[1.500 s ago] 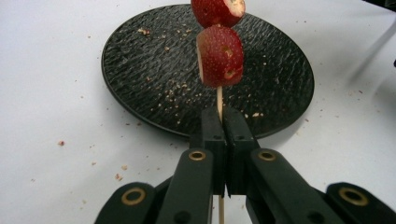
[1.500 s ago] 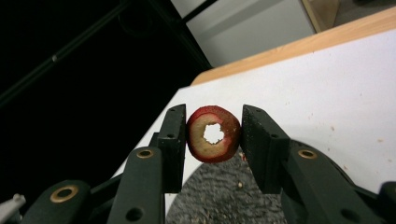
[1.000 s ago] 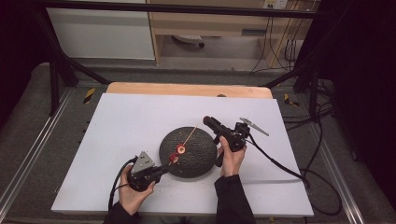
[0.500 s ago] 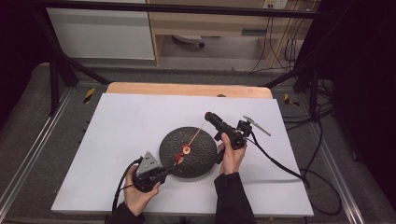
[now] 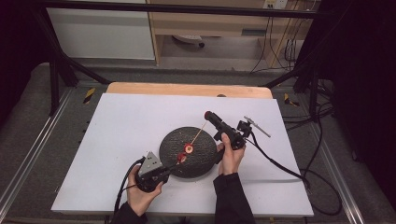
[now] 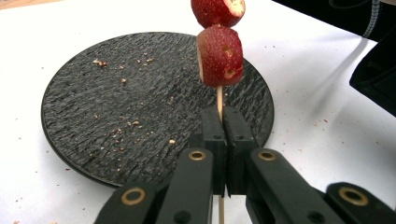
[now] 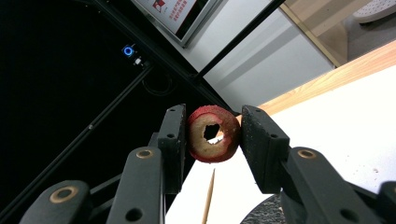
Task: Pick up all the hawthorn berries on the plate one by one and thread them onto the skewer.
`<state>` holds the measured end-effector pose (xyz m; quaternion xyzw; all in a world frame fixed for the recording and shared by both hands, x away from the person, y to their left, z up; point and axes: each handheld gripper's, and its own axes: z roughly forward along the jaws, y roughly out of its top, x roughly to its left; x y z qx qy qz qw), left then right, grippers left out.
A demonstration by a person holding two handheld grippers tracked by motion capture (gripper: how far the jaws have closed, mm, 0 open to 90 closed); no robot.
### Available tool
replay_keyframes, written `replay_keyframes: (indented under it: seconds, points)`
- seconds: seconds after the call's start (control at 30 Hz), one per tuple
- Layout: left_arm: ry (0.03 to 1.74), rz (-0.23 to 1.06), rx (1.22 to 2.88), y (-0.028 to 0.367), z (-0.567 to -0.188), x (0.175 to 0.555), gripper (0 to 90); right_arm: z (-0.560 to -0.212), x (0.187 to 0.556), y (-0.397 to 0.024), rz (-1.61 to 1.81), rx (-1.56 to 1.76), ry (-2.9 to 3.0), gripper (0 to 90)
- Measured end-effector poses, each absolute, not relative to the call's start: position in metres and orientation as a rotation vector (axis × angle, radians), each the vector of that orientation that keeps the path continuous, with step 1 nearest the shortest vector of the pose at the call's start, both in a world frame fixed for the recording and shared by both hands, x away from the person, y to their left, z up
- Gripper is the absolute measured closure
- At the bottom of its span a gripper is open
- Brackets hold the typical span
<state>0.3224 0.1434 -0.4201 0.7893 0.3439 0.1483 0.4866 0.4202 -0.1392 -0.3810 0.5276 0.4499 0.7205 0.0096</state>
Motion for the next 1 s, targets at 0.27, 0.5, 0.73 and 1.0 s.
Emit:
replay_keyframes:
  seconds: [0.27,0.5,0.73,1.0]
  points:
    - [0.845,0.37,1.911,0.142,-0.42,0.323,88.5,-0.381,0.419,-0.139,2.262,1.647,1.405,62.0]
    - [0.852,0.374,1.901,0.14,-0.421,0.324,88.5,-0.383,0.419,-0.138,2.27,1.65,1.405,62.0]
    - [0.863,0.374,1.872,0.133,-0.421,0.324,88.5,-0.383,0.418,-0.137,2.289,1.657,1.382,62.1]
    - [0.884,0.37,1.842,0.125,-0.421,0.326,88.5,-0.386,0.418,-0.135,2.291,1.653,1.383,62.1]
